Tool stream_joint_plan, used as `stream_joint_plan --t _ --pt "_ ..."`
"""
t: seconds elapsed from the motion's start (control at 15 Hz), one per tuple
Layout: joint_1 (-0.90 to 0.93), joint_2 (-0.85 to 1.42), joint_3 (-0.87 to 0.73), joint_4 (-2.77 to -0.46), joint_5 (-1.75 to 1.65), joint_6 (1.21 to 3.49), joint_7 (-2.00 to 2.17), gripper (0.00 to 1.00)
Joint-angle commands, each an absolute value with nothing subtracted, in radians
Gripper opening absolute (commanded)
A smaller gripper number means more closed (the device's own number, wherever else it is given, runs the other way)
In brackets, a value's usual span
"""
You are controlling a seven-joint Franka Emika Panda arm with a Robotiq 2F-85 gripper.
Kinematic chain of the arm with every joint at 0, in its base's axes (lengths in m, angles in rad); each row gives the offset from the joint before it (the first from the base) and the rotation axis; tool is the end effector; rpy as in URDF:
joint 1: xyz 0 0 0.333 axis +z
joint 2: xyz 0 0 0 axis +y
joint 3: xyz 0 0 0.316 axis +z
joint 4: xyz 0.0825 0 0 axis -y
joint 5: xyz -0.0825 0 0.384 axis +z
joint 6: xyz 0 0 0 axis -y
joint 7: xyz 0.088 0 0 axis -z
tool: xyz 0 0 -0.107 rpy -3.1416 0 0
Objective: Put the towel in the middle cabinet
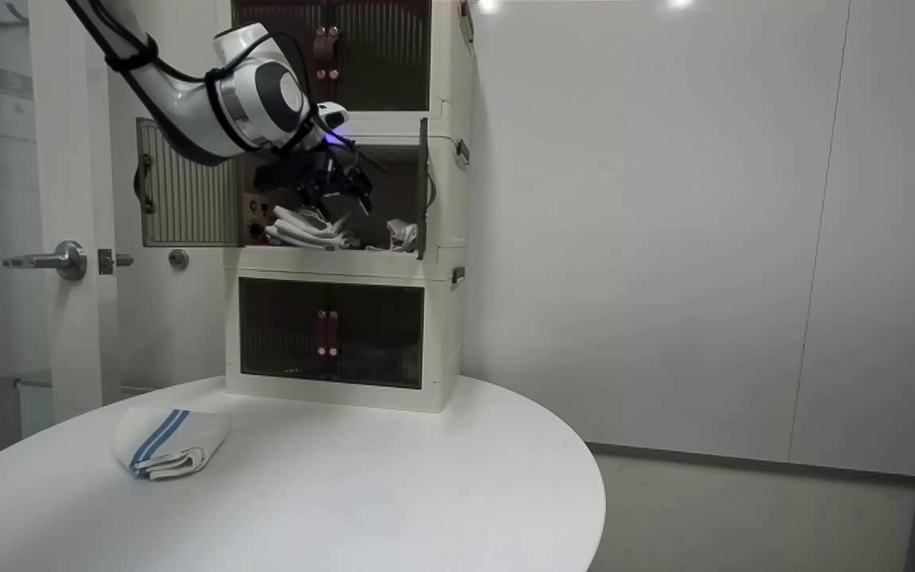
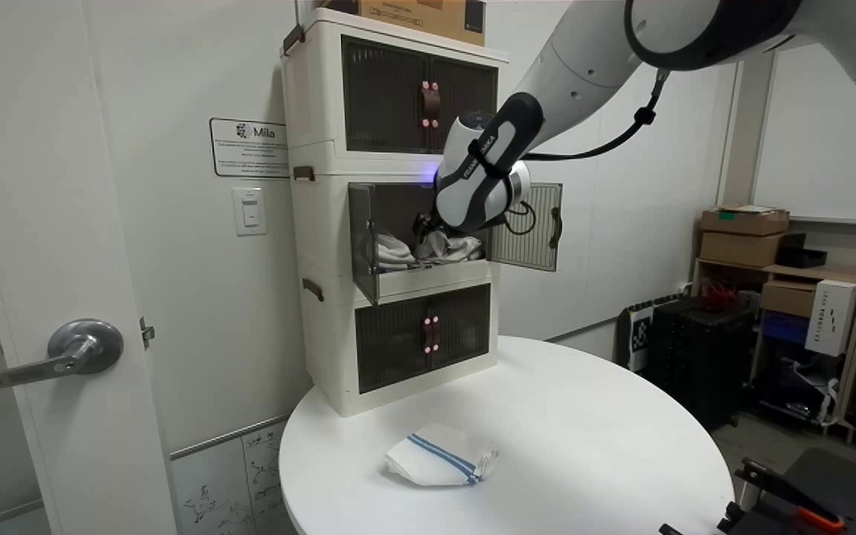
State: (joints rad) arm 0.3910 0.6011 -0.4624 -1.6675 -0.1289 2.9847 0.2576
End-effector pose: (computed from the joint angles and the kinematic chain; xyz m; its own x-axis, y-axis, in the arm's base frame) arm 0.7289 0.0205 0.3733 0.7113 0.0493 0.7011 -0.1063 -0.9785 0.1766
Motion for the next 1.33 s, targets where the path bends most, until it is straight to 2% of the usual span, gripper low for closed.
stream_joint_plan --t 0.0,0.2,0.53,0.8,1.0,1.27 --pt "0.34 0.477 -0.392 -1.763 -0.2 2.855 0.189 1.0" --pt "0.228 0.376 -0.254 -1.833 -0.171 2.782 0.106 1.0" --pt "0.056 0.235 -0.069 -1.968 -0.023 2.787 0.025 1.0" --pt "0.008 0.132 -0.027 -2.075 0.025 2.716 -0.016 1.0" --pt "0.034 0.048 -0.06 -2.136 -0.122 2.614 0.057 1.0" --pt "0.036 -0.06 -0.029 -2.173 -0.288 2.416 0.103 1.0"
